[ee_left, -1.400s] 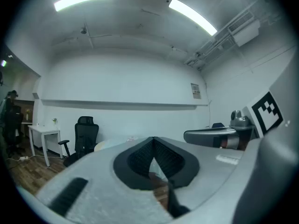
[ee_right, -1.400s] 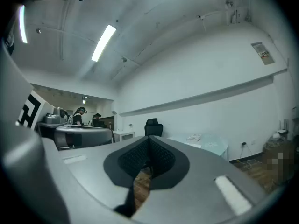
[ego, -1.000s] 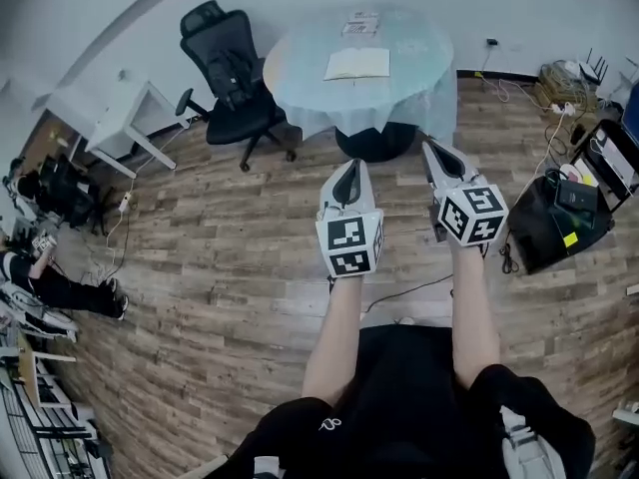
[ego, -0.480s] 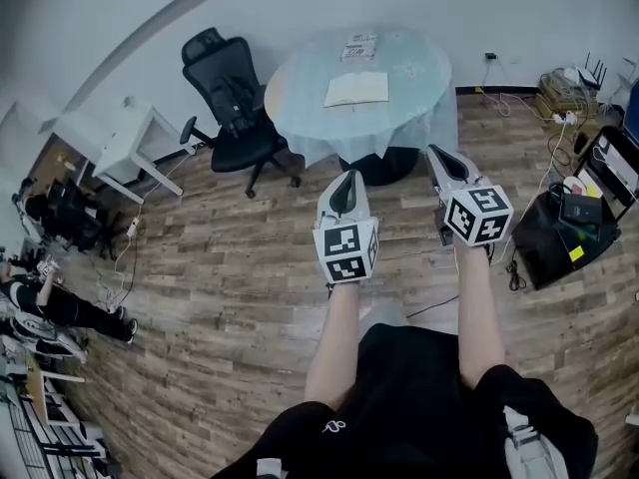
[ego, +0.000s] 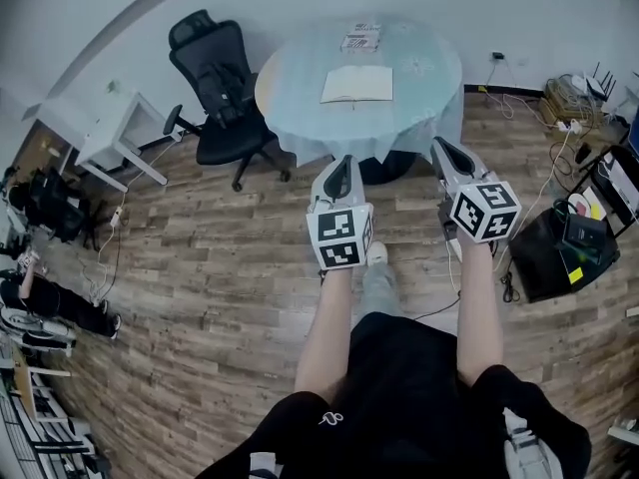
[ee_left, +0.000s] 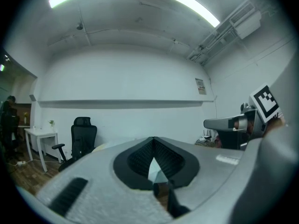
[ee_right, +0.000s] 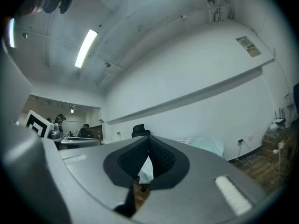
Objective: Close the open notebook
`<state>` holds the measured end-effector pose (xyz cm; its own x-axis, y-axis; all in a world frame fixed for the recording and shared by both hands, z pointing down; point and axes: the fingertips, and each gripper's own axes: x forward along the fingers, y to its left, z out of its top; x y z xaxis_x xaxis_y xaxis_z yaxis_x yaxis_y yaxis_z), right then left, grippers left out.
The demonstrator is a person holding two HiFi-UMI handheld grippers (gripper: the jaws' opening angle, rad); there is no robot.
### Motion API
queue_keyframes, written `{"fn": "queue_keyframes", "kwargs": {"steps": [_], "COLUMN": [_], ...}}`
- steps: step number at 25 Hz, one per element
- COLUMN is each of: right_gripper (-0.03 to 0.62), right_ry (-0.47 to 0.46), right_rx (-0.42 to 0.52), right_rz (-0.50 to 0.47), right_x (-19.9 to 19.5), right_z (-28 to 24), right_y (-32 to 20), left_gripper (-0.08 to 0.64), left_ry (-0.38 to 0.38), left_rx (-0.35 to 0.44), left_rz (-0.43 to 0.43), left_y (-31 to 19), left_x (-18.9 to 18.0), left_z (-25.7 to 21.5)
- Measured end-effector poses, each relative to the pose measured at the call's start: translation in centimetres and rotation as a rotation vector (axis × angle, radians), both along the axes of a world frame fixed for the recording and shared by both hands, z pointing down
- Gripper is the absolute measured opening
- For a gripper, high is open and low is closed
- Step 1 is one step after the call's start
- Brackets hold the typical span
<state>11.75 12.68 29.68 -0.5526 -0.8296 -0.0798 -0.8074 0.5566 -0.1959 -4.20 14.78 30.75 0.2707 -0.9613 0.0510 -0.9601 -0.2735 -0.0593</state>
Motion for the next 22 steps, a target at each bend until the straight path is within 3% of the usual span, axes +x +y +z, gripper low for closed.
{"fn": "queue_keyframes", "kwargs": {"steps": [6,11,15,22], "right_gripper": [0.008,0.008,0.008,0.008], "right_ry": [0.009,-0.059,-0.026,0.016], "right_rx": [-0.026,-0.019,-0.010,-0.145], "right_rz": [-0.002,0.002,-0.032,-0.008], "right_x": [-1.2,-4.4,-7.5,-7.5], "right_z": [1.6,1.0,1.9,7.0], "right_y": [-11.0,-20.0,-28.5,-36.6], "left_gripper": [-0.005,-0.006,-0.005,-0.005], "left_ry": [0.067,-0.007,-0.011,-0.085], "left_rx": [-0.093,-0.163,-0.254,-0.341], "left_rz": [-0.014,0.029,0.046,0.109], "left_y": [-12.5,-22.1,-31.1,-39.7], "left_x": [-2.3,-4.0,-5.3,-4.1], "left_z": [4.1,6.8,10.6,14.9]}}
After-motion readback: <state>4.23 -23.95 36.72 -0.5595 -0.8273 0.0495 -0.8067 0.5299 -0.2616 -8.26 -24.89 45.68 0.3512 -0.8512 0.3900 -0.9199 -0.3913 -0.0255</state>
